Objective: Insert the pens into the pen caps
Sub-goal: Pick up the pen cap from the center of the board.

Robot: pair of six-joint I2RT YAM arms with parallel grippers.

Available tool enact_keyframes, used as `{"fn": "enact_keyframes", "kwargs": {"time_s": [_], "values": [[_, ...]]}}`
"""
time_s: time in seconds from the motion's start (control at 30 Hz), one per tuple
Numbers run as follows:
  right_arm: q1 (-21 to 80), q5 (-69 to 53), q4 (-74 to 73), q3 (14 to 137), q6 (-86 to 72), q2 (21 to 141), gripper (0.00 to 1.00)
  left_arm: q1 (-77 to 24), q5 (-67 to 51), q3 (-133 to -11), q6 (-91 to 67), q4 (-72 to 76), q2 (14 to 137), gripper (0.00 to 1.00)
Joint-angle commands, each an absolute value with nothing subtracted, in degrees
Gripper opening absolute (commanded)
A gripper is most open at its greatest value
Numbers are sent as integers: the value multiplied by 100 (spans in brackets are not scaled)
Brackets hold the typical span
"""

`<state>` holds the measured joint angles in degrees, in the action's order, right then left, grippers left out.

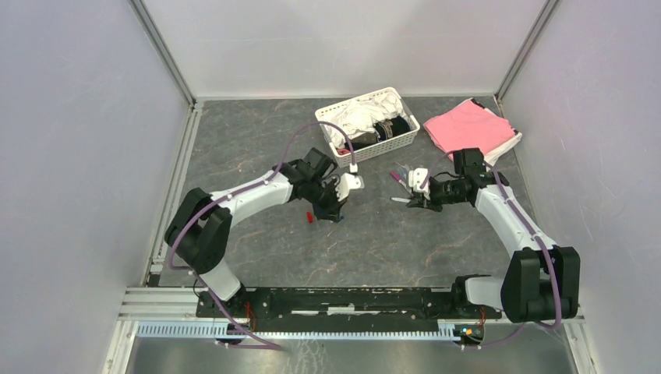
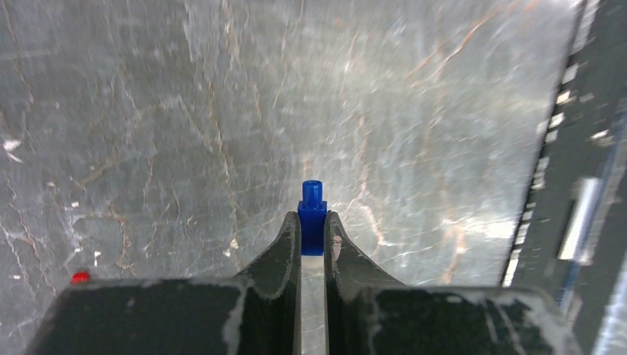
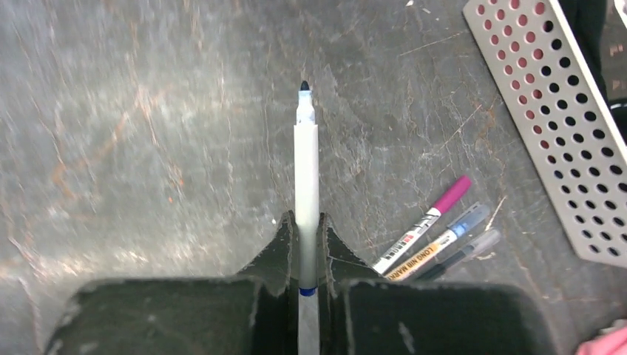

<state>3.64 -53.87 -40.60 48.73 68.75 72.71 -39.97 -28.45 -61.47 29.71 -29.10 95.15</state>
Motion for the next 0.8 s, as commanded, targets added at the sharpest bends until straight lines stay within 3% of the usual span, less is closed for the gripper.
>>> {"fn": "enact_keyframes", "kwargs": {"time_s": [0.0, 0.23, 0.77], "values": [[422, -4920, -4823, 4802, 10045, 7068, 0, -3791, -4496, -6841, 2263, -3627, 9687, 2], [1193, -4167, -3794, 4384, 10354, 6510, 0, -3753, -5915, -7098, 1163, -3697, 10204, 2], [2872, -3268, -2680, 3780, 9586, 5774, 0, -3762, -6798, -7335, 838, -3607, 10372, 2]]}}
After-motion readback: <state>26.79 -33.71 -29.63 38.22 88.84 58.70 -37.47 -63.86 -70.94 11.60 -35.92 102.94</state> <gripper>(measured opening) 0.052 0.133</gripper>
